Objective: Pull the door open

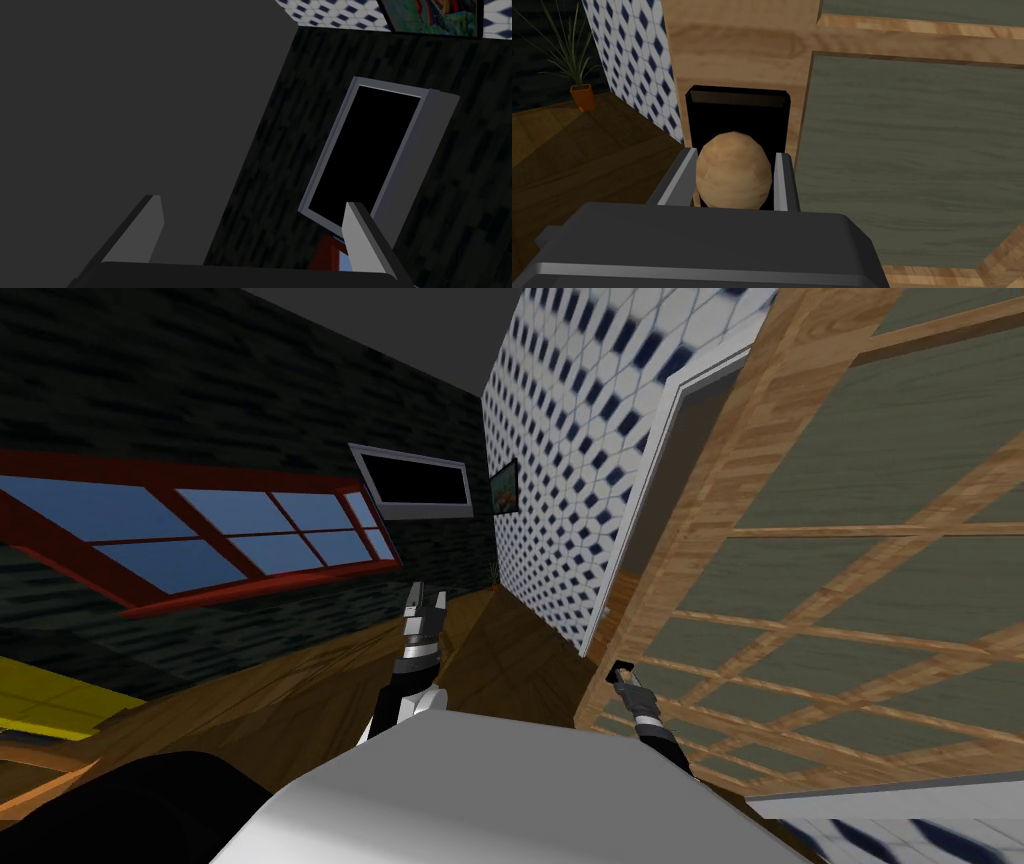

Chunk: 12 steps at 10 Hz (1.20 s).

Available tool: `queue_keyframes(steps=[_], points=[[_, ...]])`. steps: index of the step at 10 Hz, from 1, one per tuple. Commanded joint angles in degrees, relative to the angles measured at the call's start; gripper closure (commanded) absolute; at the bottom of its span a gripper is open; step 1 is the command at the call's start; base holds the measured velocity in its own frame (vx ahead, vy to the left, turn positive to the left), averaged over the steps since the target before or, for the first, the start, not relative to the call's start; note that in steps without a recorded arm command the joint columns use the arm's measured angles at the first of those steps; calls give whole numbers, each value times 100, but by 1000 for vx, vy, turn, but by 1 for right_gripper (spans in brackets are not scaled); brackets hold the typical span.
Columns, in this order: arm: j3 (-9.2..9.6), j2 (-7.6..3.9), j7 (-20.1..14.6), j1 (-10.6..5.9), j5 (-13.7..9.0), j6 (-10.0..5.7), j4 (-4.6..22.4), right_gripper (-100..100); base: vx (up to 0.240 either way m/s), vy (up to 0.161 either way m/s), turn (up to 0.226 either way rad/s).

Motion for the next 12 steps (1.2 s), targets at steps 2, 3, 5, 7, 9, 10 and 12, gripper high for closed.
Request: queue_keyframes(steps=[2,3,5,7,9,10,12], points=[[162,-91,-142,75,110,-120,-49,100,-173,-44,54],[236,-132,-206,109,159,-175,-71,100,-227,-46,48],[392,-219,-343,181,265,-291,-118,100,-200,-29,43],[534,-299,-468,247,361,-397,-160,100,-189,-55,41],[640,-358,-560,296,433,-475,-192,100,-181,-54,35],[611,-338,-526,276,412,-428,-182,100,-77,-23,17],[760,-424,-606,472,536,-724,-183,100,-12,-7,-51]])
